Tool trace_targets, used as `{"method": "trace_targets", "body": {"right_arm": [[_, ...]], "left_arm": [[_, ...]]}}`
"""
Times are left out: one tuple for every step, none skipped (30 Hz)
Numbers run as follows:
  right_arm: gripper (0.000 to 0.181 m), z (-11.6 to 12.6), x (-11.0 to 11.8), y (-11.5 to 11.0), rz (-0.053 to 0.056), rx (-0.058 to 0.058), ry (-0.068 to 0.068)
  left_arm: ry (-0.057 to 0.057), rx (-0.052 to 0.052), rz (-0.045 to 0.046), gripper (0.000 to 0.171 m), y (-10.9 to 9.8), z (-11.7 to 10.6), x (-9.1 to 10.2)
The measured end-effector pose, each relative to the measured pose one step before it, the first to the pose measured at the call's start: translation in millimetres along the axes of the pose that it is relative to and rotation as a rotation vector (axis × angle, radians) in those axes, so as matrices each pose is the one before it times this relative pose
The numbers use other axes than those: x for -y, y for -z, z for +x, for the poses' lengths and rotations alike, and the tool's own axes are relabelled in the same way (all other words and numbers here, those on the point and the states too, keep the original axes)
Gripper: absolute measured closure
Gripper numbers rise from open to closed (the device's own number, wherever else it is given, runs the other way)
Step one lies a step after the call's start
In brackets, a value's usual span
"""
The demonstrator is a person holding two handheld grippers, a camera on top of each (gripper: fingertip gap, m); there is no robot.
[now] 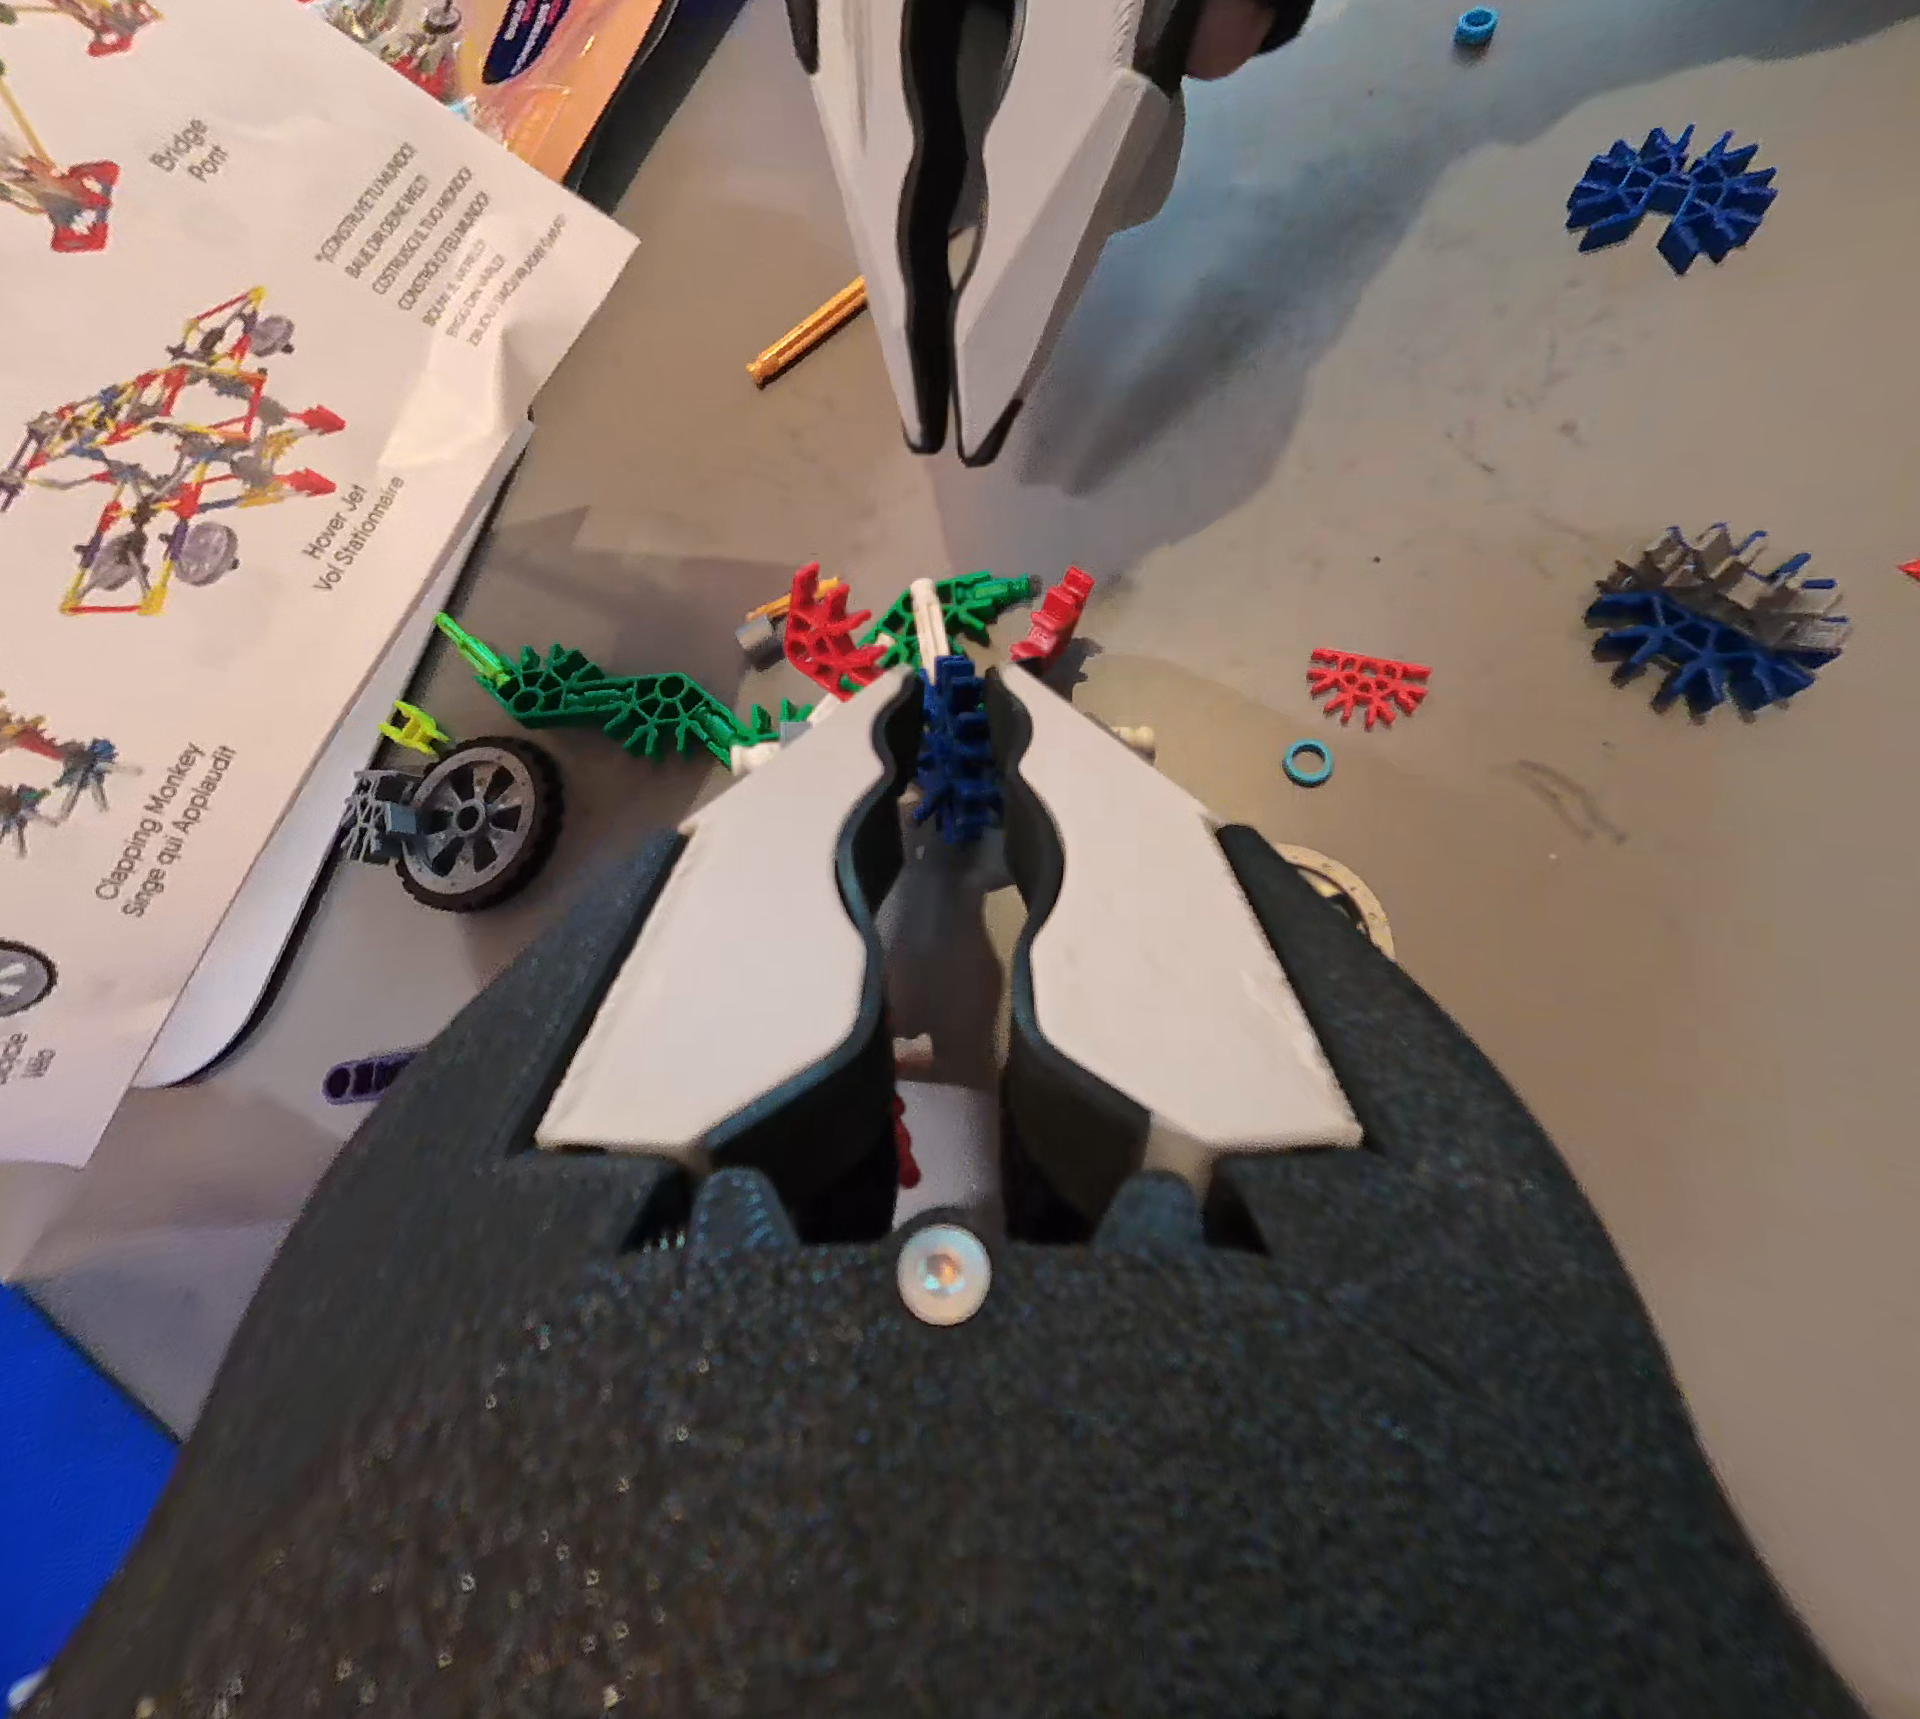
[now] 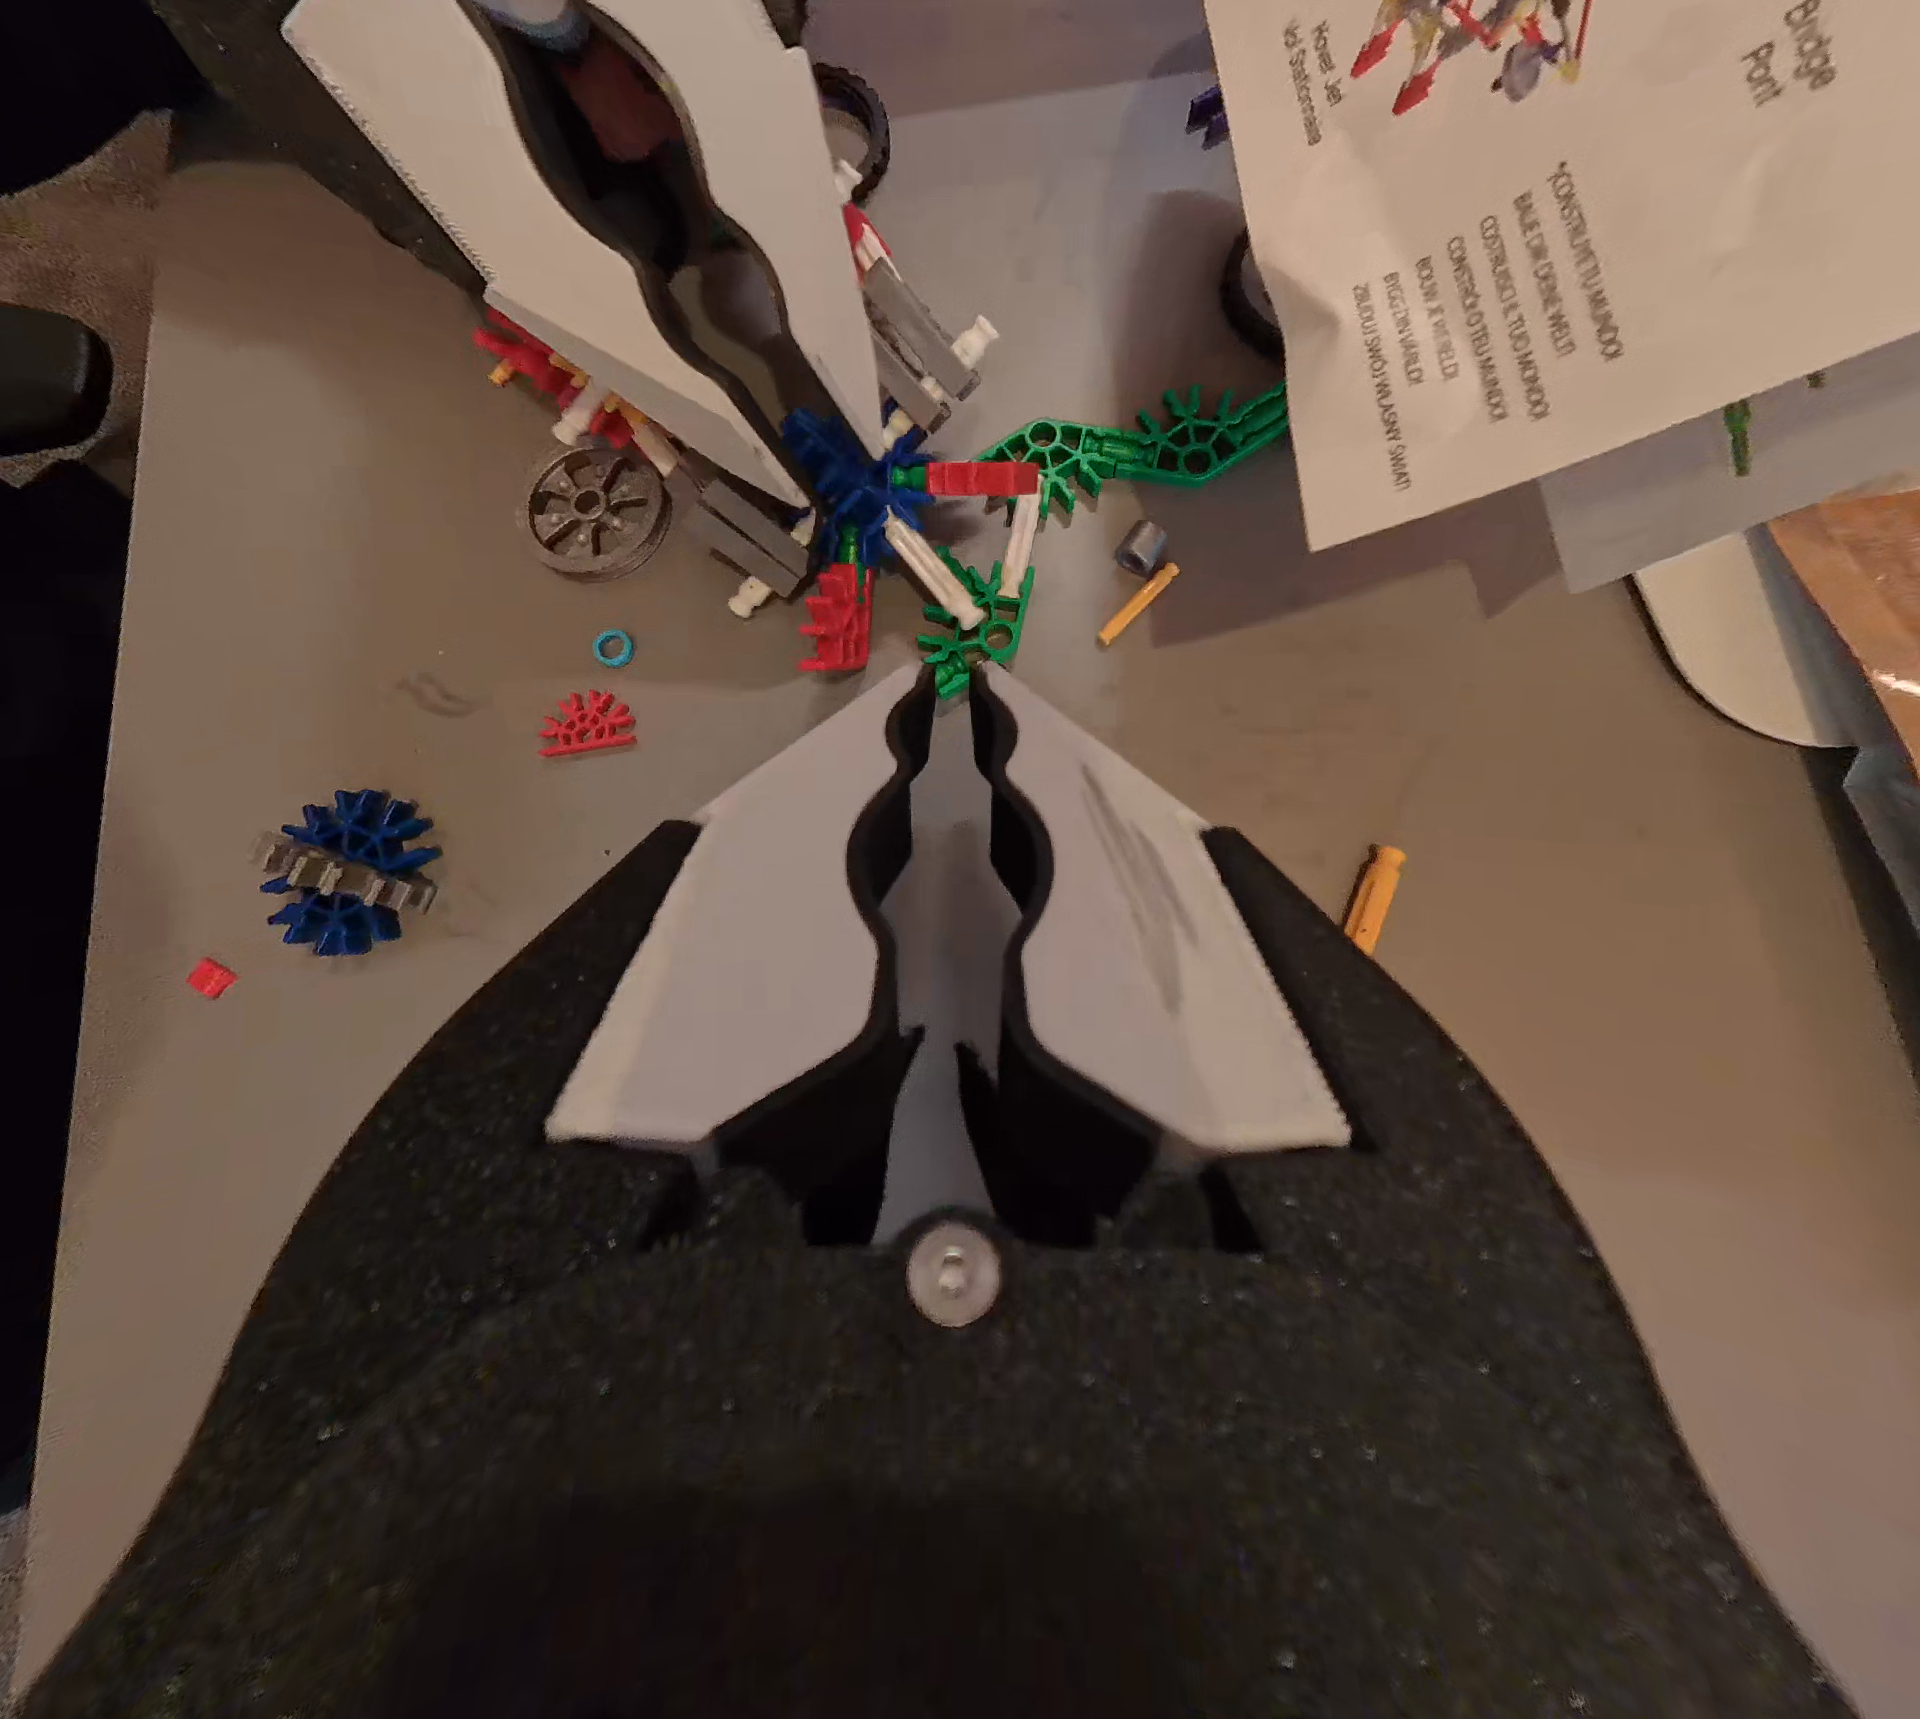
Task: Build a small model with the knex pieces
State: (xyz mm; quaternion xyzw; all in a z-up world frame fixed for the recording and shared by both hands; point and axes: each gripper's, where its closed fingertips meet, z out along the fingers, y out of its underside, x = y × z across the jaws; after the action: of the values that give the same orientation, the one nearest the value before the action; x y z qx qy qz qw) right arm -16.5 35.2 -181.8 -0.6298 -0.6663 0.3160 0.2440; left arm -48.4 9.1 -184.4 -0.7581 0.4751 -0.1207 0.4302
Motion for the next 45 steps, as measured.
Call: {"method": "trace_targets", "body": {"right_arm": [[0.173, -0.12, -0.68, -2.16, 0.0047, 0.0026, -0.0109], [0.172, -1.0, -0.68, -2.59, 0.0023, 0.0064, -0.0042], [0.171, -0.44, 1.01, -2.61, 0.0078, -0.001, 0.001], [0.17, -0.7, 1.41, -2.6, 0.0072, 0.0021, -0.0037], [0.169, -2.05, -0.6, -2.5, -0.0082, 0.0109, -0.0001], [0.168, 0.62, -0.41, -1.45, -0.0049, -0.0075, 0.0092], [0.169, 1.35, 0.88, -0.42, 0.0048, -0.0085, 0.0036], [0.168, -1.1, 1.53, 0.56, 0.0115, 0.0096, -0.0043], [0.168, -1.06, 1.75, 1.33, 0.0155, 0.0092, -0.0067], [0.168, 0.47, 1.37, 1.75, 0.0139, 0.0004, -0.0091], [0.168, 0.05, 1.61, 2.05, 0.0169, 0.0053, -0.0101], [0.167, -0.52, 1.76, 2.19, 0.0177, 0.0114, -0.0144], [0.165, 0.37, 1.88, 2.48, 0.0186, 0.0056, -0.0151], [0.164, 0.38, 1.97, 2.83, 0.0188, 0.0059, -0.012], [0.163, -0.2, 2.35, 3.41, 0.0205, 0.0103, -0.0126], [0.163, -0.3, 2.44, 3.65, 0.0193, 0.0113, -0.0168], [0.161, -0.72, 2.81, 3.46, 0.0199, 0.0116, -0.0158], [0.161, -1.51, 2.98, 3.39, 0.0207, 0.0112, -0.0095], [0.161, -2.92, 1.94, 2.62, 0.0128, 0.0153, -0.0038], [0.161, -3.16, 0.85, 1.24, 0.0049, 0.0118, 0.0014], [0.161, -3.88, -0.23, -0.56, -0.0004, 0.0139, 0.0028], [0.159, -5.37, -1.99, -2.13, -0.0091, 0.0216, 0.0026], [0.158, -2.86, -1.08, -2.76, -0.0043, 0.0036, 0.0088], [0.158, -0.85, 1.0, -2.79, 0.0063, -0.0101, 0.0096], [0.158, -4.33, 1.09, -2.92, 0.0048, 0.013, 0.0046], [0.158, -3.98, 1.34, -2.76, 0.0051, 0.0115, 0.0075], [0.159, -0.56, 0.91, -2.59, 0.0028, -0.0096, 0.0133], [0.159, -1.26, -0.48, -2.8, -0.0054, -0.0023, 0.0057], [0.159, -3.71, -0.03, -2.94, -0.0034, 0.0143, 0.0028], [0.159, -1.04, 2.18, -2.21, 0.0101, -0.0075, 0.0131], [0.159, -1.27, 0.99, -1.6, 0.0001, -0.003, 0.0097], [0.159, -1.71, 0.24, -0.87, -0.0024, 0.0051, 0.0062], [0.159, 1.48, 0.21, 0.5, -0.0001, -0.008, 0.0044], [0.159, 4.34, 0.09, 1.92, 0.0004, -0.0187, 0.0009], [0.159, 5.22, -0.67, 3.06, -0.0022, -0.0177, -0.0041], [0.159, 8.15, -1.88, 3.61, -0.0078, -0.0304, -0.0042], [0.159, 13.51, -4.44, 3.75, -0.022, -0.0603, 0.0012], [0.159, 12.86, -6.45, 2.82, -0.0323, -0.0545, 0.0074], [0.159, 8.28, -5.97, 1.47, -0.0286, -0.0249, -0.0026], [0.159, 7.84, -5.36, 0.14, -0.0288, -0.0243, -0.0133], [0.158, 4.19, -4.41, -1.49, -0.0262, -0.0109, -0.0045], [0.158, -2.55, -3.69, -3.14, -0.0233, 0.0215, -0.0007], [0.156, -2.54, -2.25, -4.34, -0.0187, 0.0134, -0.0008], [0.155, -1.74, -1.23, -5.24, -0.0169, 0.0, 0.01], [0.154, -4.43, -1.94, -5.74, -0.0242, 0.0111, 0.0182]], "left_arm": [[-0.0001, 0.0007, -0.00313, 0.16, -0.54, 1.41, -0.18], [-0.0007, -0.0089, -0.01149, 0.159, -1.68, 2.98, -1.45], [-0.001, -0.0018, -0.01156, 0.159, -2.09, 1.71, -1.45], [0.0055, 0.0049, 0.00053, 0.16, -0.94, -0.18, 0.73], [0.0041, 0.0012, -0.00599, 0.163, -0.58, -0.05, -0.19], [-0.0069, 0.0034, -0.00605, 0.163, 0.08, -0.21, -0.2], [-0.0168, 0.0058, -0.00142, 0.164, 0.37, 0.22, 0.13], [-0.0145, 0.0, 0.00575, 0.164, 0.53, 1.52, 0.71], [-0.0054, 0.0072, 0.01203, 0.165, 1.05, -0.07, 1.09], [-0.0033, 0.0139, 0.01788, 0.165, 1.77, -1.35, 1.28], [0.0015, 0.0059, 0.02337, 0.165, 2.13, -0.74, 1.66], [0.0046, 0.0018, 0.03295, 0.165, 2.86, -0.3, 3.17], [0.009, 0.0089, 0.0356, 0.166, 3.11, -1.52, 4.54], [0.0084, 0.0128, 0.03279, 0.166, 3.39, -2.17, 4.78], [0.0047, 0.0, 0.03036, 0.166, 3.25, -0.3, 5.03], [0.0024, 0.0011, 0.03255, 0.166, 2.95, -0.5, 5.61], [0.0074, 0.0081, 0.02049, 0.167, 2.13, -1.86, 3.73], [0.0085, 0.0047, 0.01189, 0.167, 1.28, -1.54, 1.94], [0.0052, 0.0098, 0.0225, 0.167, 1.11, -1.83, 2.84], [0.0101, 0.0041, 0.0246, 0.167, 0.76, -0.96, 3.0], [0.0184, -0.0072, 0.01841, 0.166, 0.3, 0.35, 2.12], [0.013, -0.0029, 0.01858, 0.167, -0.13, -0.02, 2.07], [0.0086, -0.0006, 0.02286, 0.166, 0.0, -0.08, 2.59], [0.0099, -0.0049, 0.01851, 0.166, -0.09, 0.42, 2.11], [0.0077, -0.0014, -0.00208, 0.166, -0.24, -0.38, -0.93], [-0.001, 0.003, -0.01355, 0.166, -0.17, -0.66, -2.85], [0.0002, 0.0038, -0.00408, 0.166, 0.96, -0.45, -1.53], [0.0065, 0.0038, 0.00161, 0.166, 1.56, -0.44, -0.83], [0.009, 0.004, 0.00369, 0.166, 2.0, -0.53, -0.66], [0.0015, 0.0062, 0.00175, 0.166, 2.26, -0.69, -0.72], [-0.0017, 0.0089, -0.00272, 0.166, 2.44, -0.91, -0.9], [0.0027, 0.0103, -0.00542, 0.166, 2.49, -1.58, -1.07], [0.0055, 0.0064, -0.003, 0.166, 2.26, -1.24, -1.02], [0.0084, 0.0059, 0.00058, 0.166, 2.2, -1.21, -1.16], [0.0122, 0.0074, 0.003, 0.166, 2.36, -1.22, -0.93], [0.012, 0.0015, -0.00076, 0.166, 2.3, 0.0, -1.14], [0.0073, 0.0009, 0.00059, 0.166, 2.08, 0.72, -0.43], [-0.0032, 0.0087, 0.00132, 0.166, 1.62, 0.04, -0.44], [-0.0029, 0.0103, 0.00091, 0.166, 1.07, -0.3, -0.54], [0.0027, 0.0024, 0.00207, 0.166, 0.85, 0.65, -0.21], [0.0014, 0.0061, 0.00288, 0.166, 0.77, -0.09, -0.21], [0.0024, 0.0123, -0.00158, 0.166, 0.89, -1.24, -0.83], [0.0048, 0.0056, -0.00352, 0.166, 0.87, -0.56, -1.13], [0.0049, 0.0022, 0.00405, 0.166, 1.31, -0.1, -0.26], [0.0052, 0.0098, 0.00108, 0.166, 1.23, -0.99, -0.67]]}}
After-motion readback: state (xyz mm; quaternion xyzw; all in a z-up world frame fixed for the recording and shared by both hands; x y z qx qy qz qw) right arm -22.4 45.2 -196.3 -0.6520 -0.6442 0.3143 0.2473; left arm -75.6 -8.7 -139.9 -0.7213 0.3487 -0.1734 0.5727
